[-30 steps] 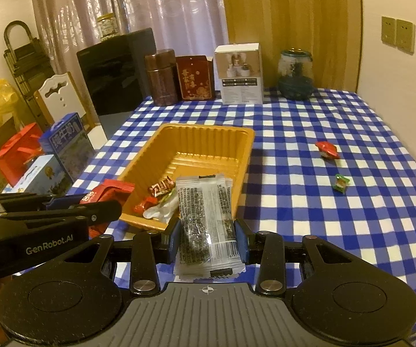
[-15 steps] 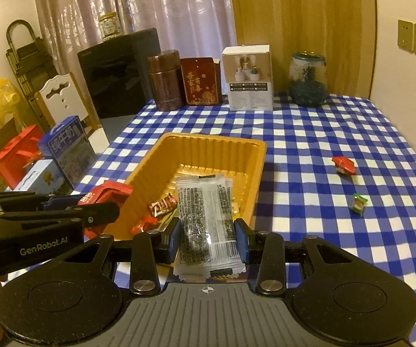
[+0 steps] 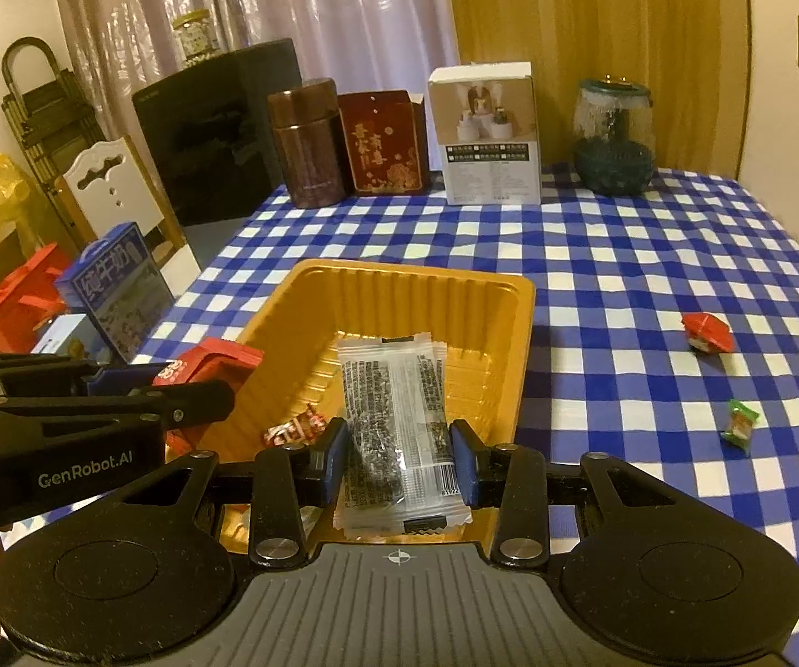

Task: Organize snacks
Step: 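Open the left tool over the tray while the right tool releases the seaweed-bar packet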

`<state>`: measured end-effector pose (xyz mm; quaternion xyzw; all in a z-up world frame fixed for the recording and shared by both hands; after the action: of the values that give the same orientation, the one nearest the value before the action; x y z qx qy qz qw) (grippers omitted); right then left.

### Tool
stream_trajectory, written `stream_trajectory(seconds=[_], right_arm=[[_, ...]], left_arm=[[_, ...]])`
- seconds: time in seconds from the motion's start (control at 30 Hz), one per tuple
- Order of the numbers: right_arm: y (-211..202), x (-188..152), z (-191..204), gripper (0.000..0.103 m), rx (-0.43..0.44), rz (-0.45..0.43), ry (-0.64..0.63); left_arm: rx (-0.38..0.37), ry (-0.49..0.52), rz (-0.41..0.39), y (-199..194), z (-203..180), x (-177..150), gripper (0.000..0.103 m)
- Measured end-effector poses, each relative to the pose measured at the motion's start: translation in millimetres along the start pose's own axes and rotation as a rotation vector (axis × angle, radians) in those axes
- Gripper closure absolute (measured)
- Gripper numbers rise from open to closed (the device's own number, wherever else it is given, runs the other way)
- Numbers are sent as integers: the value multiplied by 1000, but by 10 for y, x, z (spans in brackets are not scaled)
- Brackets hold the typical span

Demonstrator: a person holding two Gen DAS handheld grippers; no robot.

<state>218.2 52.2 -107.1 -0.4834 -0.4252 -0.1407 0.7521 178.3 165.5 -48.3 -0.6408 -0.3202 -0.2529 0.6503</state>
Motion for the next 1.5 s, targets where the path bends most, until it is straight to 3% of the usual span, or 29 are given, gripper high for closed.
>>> stream_trajectory(seconds=[0.63,1.5], right_arm=[[415,47,-173,63,3,36,49],[326,114,-29,63,33,17,81]], left_arm=[[-1,18,41,542,45,63,76],[16,-1,17,221,198,-5,74]])
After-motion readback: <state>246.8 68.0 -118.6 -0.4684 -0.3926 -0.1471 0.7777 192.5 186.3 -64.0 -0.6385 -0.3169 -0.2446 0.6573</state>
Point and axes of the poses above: each gripper's, at about its wrist camera, not at the fingertips, and y roughly the way its jaws point, z to its left, x to its top, the point moved 2 cm from there along y, roughly the way its jaws point
